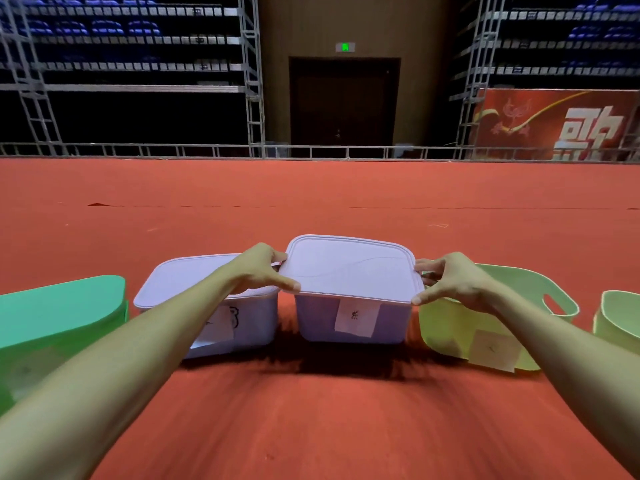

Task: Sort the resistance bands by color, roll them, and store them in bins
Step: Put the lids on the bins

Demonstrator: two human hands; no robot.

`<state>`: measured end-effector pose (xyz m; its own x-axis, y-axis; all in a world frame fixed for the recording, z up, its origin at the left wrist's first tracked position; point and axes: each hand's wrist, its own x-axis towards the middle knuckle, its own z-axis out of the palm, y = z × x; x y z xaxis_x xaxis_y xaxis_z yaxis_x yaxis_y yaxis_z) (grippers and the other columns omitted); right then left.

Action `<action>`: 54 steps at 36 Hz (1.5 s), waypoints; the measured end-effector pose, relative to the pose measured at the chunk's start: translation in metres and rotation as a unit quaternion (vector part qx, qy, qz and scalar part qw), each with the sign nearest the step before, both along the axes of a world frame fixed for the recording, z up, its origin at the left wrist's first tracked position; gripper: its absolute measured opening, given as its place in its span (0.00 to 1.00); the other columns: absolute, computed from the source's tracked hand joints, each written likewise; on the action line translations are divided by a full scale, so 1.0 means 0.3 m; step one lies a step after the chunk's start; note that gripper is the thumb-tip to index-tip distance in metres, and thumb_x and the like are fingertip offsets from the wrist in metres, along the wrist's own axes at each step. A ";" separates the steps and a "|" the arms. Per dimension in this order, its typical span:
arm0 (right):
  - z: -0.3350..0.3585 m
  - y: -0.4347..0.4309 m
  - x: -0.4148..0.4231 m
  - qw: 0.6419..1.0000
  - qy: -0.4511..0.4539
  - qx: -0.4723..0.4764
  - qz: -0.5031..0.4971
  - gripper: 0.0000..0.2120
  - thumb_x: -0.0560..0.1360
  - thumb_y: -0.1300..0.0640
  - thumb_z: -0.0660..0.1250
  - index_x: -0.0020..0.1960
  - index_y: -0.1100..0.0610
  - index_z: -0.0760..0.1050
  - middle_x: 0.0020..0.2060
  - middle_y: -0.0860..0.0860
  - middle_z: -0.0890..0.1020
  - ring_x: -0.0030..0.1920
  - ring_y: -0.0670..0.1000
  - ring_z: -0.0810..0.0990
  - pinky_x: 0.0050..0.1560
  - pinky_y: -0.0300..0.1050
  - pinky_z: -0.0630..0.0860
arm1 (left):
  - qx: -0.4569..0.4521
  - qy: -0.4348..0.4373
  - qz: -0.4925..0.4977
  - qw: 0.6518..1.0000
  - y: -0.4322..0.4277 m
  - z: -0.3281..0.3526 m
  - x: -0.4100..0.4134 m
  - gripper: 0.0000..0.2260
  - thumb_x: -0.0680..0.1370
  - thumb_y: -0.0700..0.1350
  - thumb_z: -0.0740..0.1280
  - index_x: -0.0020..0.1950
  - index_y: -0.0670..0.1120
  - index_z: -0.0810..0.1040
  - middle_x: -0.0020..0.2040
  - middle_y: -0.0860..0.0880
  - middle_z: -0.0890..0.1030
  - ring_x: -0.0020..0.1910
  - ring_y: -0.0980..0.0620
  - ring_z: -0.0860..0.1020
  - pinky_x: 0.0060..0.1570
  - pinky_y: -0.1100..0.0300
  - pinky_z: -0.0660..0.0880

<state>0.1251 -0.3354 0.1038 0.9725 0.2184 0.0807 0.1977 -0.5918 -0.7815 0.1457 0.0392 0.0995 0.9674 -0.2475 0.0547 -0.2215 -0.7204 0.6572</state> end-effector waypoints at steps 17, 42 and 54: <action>-0.043 -0.031 0.188 0.999 0.023 -0.033 0.000 0.43 0.52 0.60 0.84 0.65 0.66 0.74 0.64 0.50 0.77 0.51 0.44 0.79 0.41 0.26 0.75 | 0.062 0.013 -0.001 0.998 -0.050 -0.064 0.179 0.27 0.56 0.61 0.77 0.37 0.40 0.74 0.34 0.49 0.65 0.36 0.50 0.61 0.40 0.54 0.57; 0.030 -0.007 0.193 0.978 0.029 -0.208 0.017 0.36 0.58 0.50 0.82 0.63 0.61 0.77 0.49 0.45 0.82 0.42 0.40 0.77 0.39 0.31 0.70 | 0.285 0.023 -0.048 0.957 -0.069 0.028 0.181 0.27 0.62 0.72 0.68 0.41 0.47 0.81 0.35 0.45 0.73 0.35 0.49 0.70 0.41 0.56 0.70; 0.027 -0.034 0.218 0.964 0.014 -0.262 0.043 0.59 0.35 0.24 0.73 0.62 0.50 0.79 0.59 0.47 0.81 0.61 0.48 0.77 0.60 0.47 0.74 | 0.274 0.013 -0.028 0.961 -0.041 0.008 0.197 0.31 0.61 0.70 0.72 0.56 0.54 0.74 0.60 0.54 0.75 0.60 0.52 0.73 0.62 0.52 0.71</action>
<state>0.1905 -0.3456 0.1120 0.9490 0.3024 -0.0890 0.2470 -0.8889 -0.3859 0.2048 0.0268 0.1019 0.9511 -0.2836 -0.1224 -0.2583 -0.9475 0.1885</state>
